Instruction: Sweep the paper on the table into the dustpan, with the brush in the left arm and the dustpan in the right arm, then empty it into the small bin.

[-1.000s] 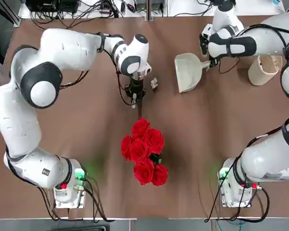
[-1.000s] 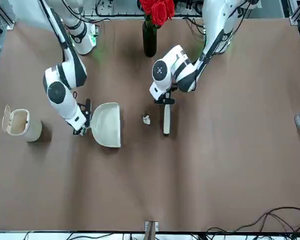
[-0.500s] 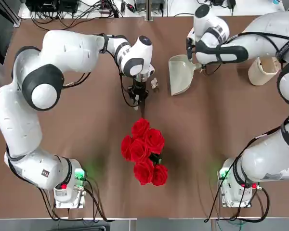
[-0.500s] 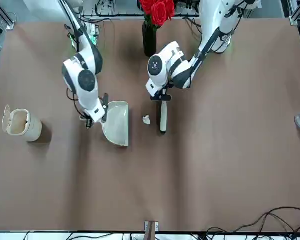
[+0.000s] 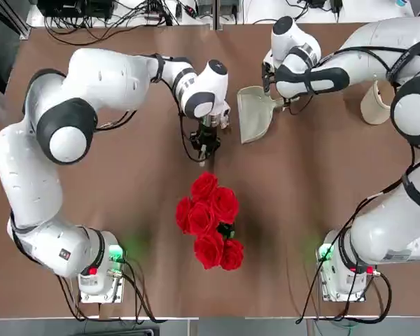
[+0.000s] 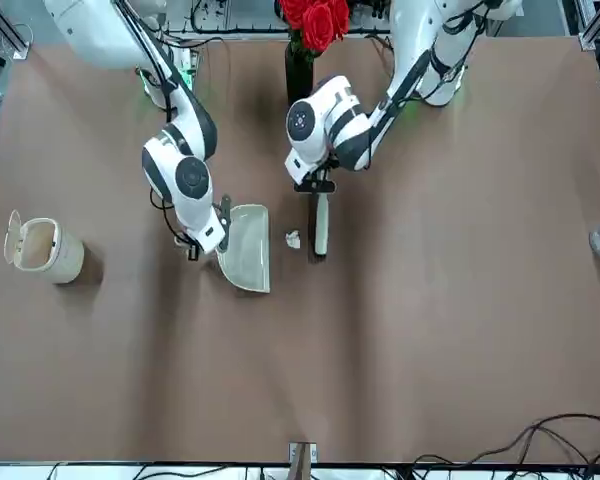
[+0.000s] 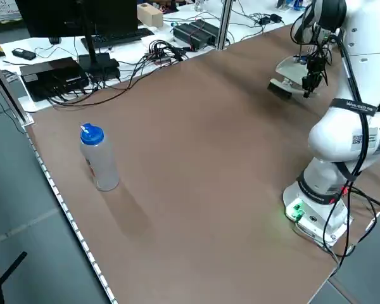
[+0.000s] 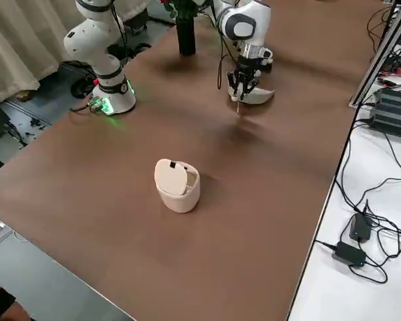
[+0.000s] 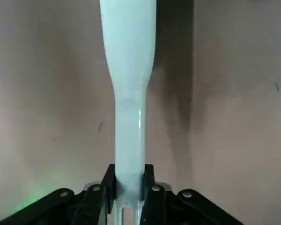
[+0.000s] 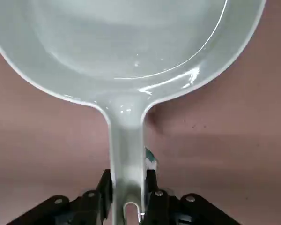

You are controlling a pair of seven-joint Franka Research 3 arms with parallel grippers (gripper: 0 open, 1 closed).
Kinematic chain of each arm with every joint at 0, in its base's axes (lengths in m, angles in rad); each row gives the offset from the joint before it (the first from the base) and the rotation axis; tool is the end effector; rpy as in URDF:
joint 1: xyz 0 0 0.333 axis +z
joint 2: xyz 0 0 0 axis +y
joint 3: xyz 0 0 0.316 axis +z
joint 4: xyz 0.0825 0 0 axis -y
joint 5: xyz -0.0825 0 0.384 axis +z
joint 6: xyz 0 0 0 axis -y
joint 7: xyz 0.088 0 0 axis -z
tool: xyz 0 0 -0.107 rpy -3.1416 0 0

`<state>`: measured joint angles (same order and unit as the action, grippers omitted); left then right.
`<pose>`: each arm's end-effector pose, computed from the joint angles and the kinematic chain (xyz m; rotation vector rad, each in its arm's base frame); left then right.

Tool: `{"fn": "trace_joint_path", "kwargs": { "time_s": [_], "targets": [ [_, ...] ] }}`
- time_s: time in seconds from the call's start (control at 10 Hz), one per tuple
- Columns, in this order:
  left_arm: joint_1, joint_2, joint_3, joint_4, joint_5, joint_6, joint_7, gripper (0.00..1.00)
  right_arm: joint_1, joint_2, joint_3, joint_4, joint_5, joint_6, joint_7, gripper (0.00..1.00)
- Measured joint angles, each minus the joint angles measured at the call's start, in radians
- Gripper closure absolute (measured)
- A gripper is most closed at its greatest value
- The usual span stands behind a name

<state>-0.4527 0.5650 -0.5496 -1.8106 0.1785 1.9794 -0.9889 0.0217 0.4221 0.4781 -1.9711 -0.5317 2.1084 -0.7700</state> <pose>0.3554 -0.4992 0.2468 -2.9315 0.1242 0.4198 0.5316 0.2540 0.2610 2.0551 2.0770 -0.3470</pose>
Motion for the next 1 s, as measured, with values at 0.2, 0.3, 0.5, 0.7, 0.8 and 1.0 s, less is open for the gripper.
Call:
{"fn": "trace_joint_path", "kwargs": {
  "time_s": [0.2,0.3,0.5,0.7,0.8,1.0],
  "targets": [
    [-0.028,0.03,0.0,0.049,0.0,0.0,-0.023,0.73,0.015,0.018,0.0,0.014,-0.002,0.0,0.004,0.67],
    [-0.043,0.041,0.0,0.061,0.0,0.0,-0.029,0.73,0.017,0.024,0.0,0.018,-0.003,0.0,0.007,0.67],
    [-0.073,0.064,0.001,0.081,0.0,0.0,-0.049,0.73,0.02,0.034,0.0,0.022,-0.005,0.0,0.017,0.67],
    [-0.098,0.103,0.004,0.141,0.0,0.0,-0.076,0.73,0.023,0.035,0.0,0.023,-0.006,0.0,0.022,0.67],
    [-0.109,0.119,0.004,0.169,0.0,0.0,-0.083,0.73,0.024,0.037,0.0,0.024,-0.006,0.0,0.023,0.67],
    [-0.134,0.137,0.006,0.203,0.0,0.0,-0.098,0.73,0.03,0.042,0.001,0.029,-0.007,0.0,0.029,0.67]
  ]
}}
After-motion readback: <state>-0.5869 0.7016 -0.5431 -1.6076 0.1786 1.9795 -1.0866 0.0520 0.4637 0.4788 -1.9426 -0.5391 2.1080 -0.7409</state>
